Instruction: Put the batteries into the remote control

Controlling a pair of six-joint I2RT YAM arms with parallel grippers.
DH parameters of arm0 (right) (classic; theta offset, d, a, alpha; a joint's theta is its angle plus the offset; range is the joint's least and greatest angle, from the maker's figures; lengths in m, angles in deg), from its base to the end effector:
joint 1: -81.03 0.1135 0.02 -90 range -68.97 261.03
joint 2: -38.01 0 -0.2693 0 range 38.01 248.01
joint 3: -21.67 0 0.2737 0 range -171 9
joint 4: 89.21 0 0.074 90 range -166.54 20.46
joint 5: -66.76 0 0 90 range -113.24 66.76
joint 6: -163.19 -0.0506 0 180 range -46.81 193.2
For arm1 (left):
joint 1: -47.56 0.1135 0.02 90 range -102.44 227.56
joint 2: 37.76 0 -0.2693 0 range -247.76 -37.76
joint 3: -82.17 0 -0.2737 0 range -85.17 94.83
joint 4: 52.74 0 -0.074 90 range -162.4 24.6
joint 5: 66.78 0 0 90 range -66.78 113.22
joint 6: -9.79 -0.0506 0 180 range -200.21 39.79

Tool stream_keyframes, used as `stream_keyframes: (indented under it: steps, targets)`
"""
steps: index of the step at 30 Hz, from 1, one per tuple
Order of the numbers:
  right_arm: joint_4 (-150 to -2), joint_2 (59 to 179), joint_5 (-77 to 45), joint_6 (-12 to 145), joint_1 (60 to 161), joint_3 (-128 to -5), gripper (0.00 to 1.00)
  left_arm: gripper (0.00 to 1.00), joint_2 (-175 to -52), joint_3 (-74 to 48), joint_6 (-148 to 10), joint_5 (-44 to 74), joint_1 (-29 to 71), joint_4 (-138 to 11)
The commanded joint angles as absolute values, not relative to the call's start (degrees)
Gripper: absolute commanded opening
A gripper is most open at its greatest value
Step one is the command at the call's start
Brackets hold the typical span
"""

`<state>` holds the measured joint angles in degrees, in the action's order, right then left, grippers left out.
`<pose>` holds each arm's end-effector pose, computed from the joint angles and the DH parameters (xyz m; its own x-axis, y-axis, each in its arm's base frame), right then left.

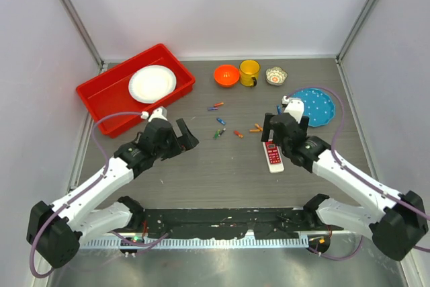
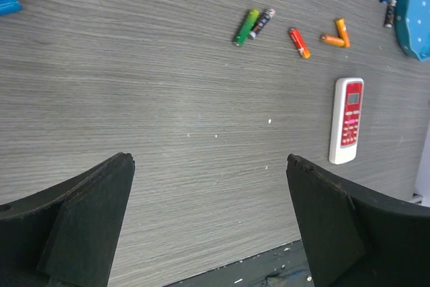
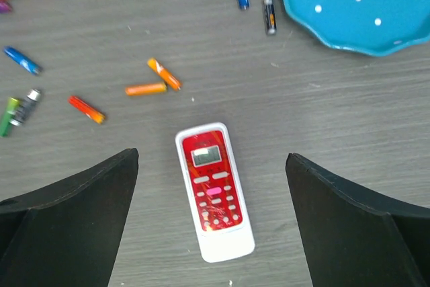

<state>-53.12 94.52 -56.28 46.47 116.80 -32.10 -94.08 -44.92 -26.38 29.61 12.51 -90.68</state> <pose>0.2072 0.1153 0.2520 -0.5198 0.0901 -0.8495 0.0989 0.9941 0.0449 0.1974 -0.1316 0.2392 -0.7247 -0.4716 -0.5024 -0.1401 0.8148 -0.5626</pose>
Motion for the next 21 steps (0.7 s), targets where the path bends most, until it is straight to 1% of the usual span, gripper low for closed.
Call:
stream_keyframes:
  steps: [1, 3, 7, 12, 17, 21]
  targets:
    - [-45.96, 100.4, -54.71, 47.09, 116.71, -36.78, 0.97, 1.0, -92.87, -46.84, -28.96, 24.64, 12.84, -84.23]
    - [-44.29, 103.12, -53.3, 47.09, 116.63, -37.31, 0.97, 1.0, -91.91, -47.99, -29.49, 21.74, 12.84, -82.37]
    - [-44.81, 104.28, -50.58, 46.91, 116.63, -36.53, 0.97, 1.0, -90.68, -50.27, -30.37, 19.71, 12.84, -80.26]
    - [-45.17, 105.86, -47.42, 47.79, 116.28, -36.44, 0.97, 1.0, -88.92, -51.07, -30.81, 19.09, 12.84, -79.9]
    - [-46.66, 110.6, -41.97, 46.92, 114.52, -35.21, 0.97, 1.0, -88.21, -51.07, -31.34, 17.86, 12.84, -79.29]
    - [-48.68, 112.28, -39.94, 45.69, 113.38, -33.89, 0.96, 1.0, -87.51, -51.15, -31.78, 16.19, 12.84, -78.59]
